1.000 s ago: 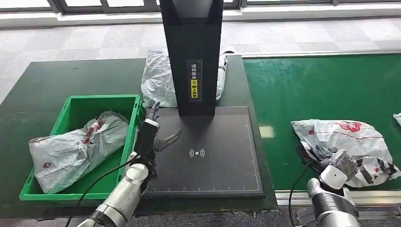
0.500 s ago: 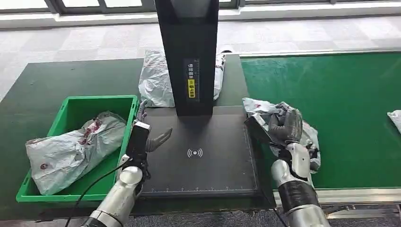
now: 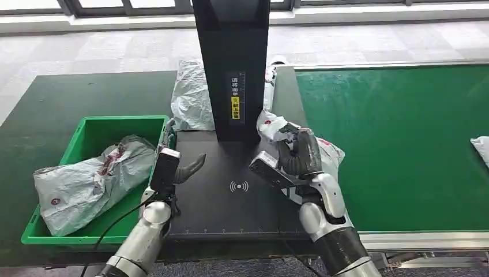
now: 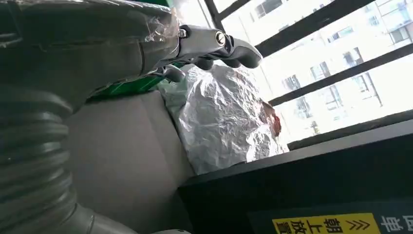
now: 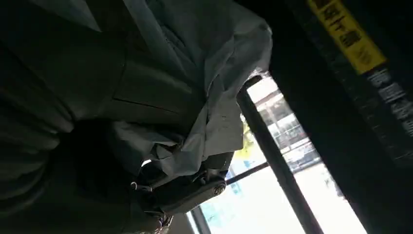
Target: Moved the parcel from conveyor to table for the left to box.
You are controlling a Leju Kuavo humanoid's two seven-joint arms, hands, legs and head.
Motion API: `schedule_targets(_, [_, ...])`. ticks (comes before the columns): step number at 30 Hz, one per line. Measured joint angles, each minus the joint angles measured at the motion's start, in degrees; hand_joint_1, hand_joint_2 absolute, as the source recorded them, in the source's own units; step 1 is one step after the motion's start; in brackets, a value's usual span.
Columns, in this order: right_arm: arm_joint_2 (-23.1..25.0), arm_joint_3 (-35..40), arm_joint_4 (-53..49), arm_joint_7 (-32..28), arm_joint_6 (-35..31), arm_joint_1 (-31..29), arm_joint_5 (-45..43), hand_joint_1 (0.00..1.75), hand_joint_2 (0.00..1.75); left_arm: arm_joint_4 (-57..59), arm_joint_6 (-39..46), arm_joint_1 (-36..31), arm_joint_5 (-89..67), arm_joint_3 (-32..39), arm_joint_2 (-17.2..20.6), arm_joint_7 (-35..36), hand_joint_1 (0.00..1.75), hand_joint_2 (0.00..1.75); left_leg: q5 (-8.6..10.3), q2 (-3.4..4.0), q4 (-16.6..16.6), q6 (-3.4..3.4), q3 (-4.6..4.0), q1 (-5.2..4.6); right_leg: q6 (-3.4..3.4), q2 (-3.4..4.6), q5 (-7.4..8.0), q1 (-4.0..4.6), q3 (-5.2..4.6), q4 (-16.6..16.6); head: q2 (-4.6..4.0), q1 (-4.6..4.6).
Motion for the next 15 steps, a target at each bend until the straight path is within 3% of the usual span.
schedule_targets(6, [0.7, 9.7, -1.2, 2.7, 8.4, -1.4, -7.6, 1.75, 1.75, 1.2, -0.4, -2.3, -0.8, -0.1, -0.4, 0.0, 0.0, 1.75, 0.02, -0.01, 0.0, -0.02, 0.0, 0.03, -0.01, -0.02, 0.0, 0.04, 0.01, 0.0, 0.02, 0.02])
schedule_targets(15, [0.7, 10.6, -1.2, 2.7, 8.9, -1.4, -8.1, 1.75, 1.75, 1.5, -0.4, -2.7, -0.8, -0.2, -0.5, 0.0, 0.0, 1.75, 0.02, -0.02, 0.0, -0.02, 0.0, 0.03, -0.01, -0.02, 0.0, 0.03, 0.02, 0.0, 0.0, 0.02])
